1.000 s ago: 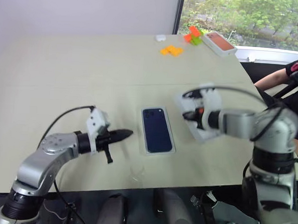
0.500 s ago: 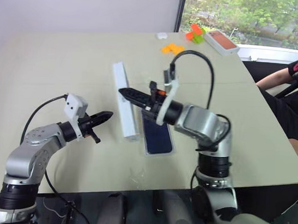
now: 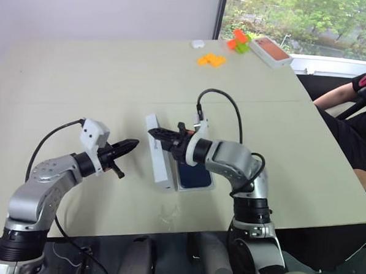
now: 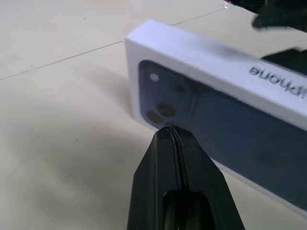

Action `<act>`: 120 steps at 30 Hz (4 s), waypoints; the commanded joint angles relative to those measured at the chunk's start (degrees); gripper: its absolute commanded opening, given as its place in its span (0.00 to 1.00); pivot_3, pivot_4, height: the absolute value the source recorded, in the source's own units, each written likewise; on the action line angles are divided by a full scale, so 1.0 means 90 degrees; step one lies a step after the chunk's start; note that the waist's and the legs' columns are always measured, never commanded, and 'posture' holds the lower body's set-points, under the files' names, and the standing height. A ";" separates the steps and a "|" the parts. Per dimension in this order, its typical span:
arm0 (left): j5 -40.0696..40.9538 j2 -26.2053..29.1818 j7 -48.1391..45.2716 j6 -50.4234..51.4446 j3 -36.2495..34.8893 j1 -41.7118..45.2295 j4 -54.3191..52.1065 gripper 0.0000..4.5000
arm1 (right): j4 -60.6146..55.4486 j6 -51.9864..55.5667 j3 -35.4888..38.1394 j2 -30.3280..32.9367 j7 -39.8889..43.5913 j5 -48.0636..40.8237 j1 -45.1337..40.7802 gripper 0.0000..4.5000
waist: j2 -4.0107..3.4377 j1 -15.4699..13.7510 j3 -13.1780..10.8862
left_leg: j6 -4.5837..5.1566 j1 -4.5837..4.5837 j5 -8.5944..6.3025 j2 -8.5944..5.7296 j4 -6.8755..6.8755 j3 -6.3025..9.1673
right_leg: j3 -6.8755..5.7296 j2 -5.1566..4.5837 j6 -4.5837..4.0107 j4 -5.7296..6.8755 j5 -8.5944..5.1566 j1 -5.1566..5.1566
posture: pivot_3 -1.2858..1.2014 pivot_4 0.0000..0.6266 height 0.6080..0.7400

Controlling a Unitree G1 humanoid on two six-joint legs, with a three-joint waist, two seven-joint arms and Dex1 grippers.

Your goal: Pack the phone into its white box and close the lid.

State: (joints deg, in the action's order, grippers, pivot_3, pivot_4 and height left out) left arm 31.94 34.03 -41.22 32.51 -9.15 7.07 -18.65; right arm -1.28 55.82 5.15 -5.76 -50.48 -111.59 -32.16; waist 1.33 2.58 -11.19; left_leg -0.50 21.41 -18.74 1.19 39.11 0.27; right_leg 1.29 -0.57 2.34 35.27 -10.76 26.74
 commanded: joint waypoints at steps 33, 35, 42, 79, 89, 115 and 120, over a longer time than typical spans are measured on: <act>0.0225 -0.0701 0.1517 0.1248 0.0105 0.0305 -0.0759 0.00 | -0.2587 -0.0112 -0.1647 0.5747 0.7429 0.7124 -0.0121 0.64 | -0.0002 -0.0017 -0.0001 | 0.0002 -0.0007 -0.0001 -0.0033 0.0005 -0.0004 | 0.0003 0.0004 0.0031 -0.0002 -0.0016 -0.0010 | 0.52 0.24 1.00; 0.0140 -0.0364 0.1463 0.1411 0.0123 0.0090 -0.0838 0.00 | -0.2689 -0.0161 -0.1823 0.5760 0.7659 0.7472 -0.0122 0.47 | -0.0002 -0.0032 0.0000 | 0.0002 -0.0006 0.0000 -0.0033 0.0005 0.0000 | 0.0000 0.0003 0.0031 0.0000 -0.0016 -0.0010 | 0.52 0.24 1.00; -0.0144 -0.0033 0.1460 0.1728 0.0851 -0.0047 -0.0981 0.00 | -0.2970 -0.0179 -0.2554 0.5865 0.8249 0.8689 -0.0144 0.02 | -0.0002 -0.0150 0.0000 | -0.0001 -0.0009 0.0001 -0.0041 0.0010 -0.0005 | 0.0002 -0.0010 0.0012 -0.0003 -0.0008 -0.0015 | 0.52 0.24 1.00; -0.0557 -0.1280 0.1380 0.1655 0.2029 0.0578 -0.0979 0.00 | -0.3432 0.0344 -0.2492 0.5561 0.9212 1.0041 0.0276 0.02 | 0.0002 -0.0201 0.0002 | -0.0006 -0.0018 0.0004 -0.0053 0.0018 -0.0003 | -0.0004 -0.0007 0.0010 0.0010 -0.0003 -0.0028 | 0.52 0.24 1.00; -0.0554 -0.1300 0.1349 0.1662 0.2034 0.0686 -0.0968 0.00 | -0.3386 0.0337 -0.2516 0.5486 0.9265 1.0265 0.0437 0.02 | 0.0003 -0.0199 0.0003 | -0.0007 -0.0029 0.0004 -0.0054 0.0019 -0.0003 | -0.0004 -0.0006 0.0010 0.0017 -0.0003 -0.0035 | 0.52 0.24 1.00; 0.0220 -0.1312 0.1331 0.1914 0.0757 0.0863 -0.0763 0.00 | -0.3328 -0.0386 -0.1750 0.6214 1.0016 1.0483 0.0838 0.02 | 0.0003 -0.0203 0.0003 | -0.0009 -0.0031 0.0006 -0.0056 0.0020 -0.0004 | -0.0005 -0.0006 0.0010 0.0023 -0.0003 -0.0036 | 0.52 0.24 1.00; -0.0343 -0.1532 0.1720 0.1591 0.1033 0.1880 0.0022 0.00 | -0.3543 -0.0685 -0.1187 0.6252 1.0600 0.9930 0.1227 0.02 | 0.0009 -0.0227 0.0006 | -0.0010 -0.0044 0.0006 -0.0062 0.0032 -0.0001 | -0.0018 -0.0006 0.0010 0.0024 -0.0003 -0.0065 | 0.52 0.24 1.00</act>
State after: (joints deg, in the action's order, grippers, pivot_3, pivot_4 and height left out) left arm 31.27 20.99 -27.19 48.74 -1.71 21.44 -19.68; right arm -30.28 50.80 -7.63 50.68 43.35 -20.04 -21.26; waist 1.40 0.54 -11.13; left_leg -0.59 20.89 -18.68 0.62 39.40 0.26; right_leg 1.13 -0.62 2.43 35.47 -10.78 26.03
